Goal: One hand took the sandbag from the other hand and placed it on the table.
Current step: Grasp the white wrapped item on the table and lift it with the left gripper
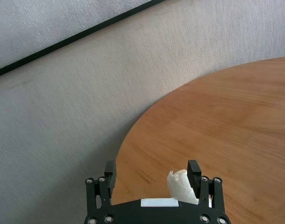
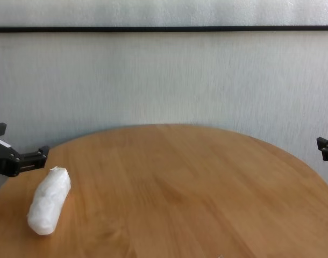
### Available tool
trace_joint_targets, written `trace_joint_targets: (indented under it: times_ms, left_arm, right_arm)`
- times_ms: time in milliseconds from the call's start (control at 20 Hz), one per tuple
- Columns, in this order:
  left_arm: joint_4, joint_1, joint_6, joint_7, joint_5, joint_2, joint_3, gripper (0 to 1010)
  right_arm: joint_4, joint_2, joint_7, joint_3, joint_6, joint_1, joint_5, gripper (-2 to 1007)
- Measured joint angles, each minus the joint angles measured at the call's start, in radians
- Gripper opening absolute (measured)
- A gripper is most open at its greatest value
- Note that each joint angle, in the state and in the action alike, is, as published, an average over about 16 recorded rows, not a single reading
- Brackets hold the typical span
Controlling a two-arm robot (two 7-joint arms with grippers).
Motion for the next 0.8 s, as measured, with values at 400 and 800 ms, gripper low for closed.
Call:
trace_joint_targets:
  times_ms: [400, 800]
  left_arm:
    - [0.0, 0.0, 0.0, 0.0, 0.0, 0.0, 0.0, 1000]
    - [-0.022, 0.01, 0.018, -0.007, -0.011, 0.003, -0.007, 1000]
  right_arm:
    - [0.0, 0.0, 0.0, 0.0, 0.0, 0.0, 0.0, 1001]
    - [0.0, 0.0, 0.0, 0.0, 0.0, 0.0, 0.0, 1001]
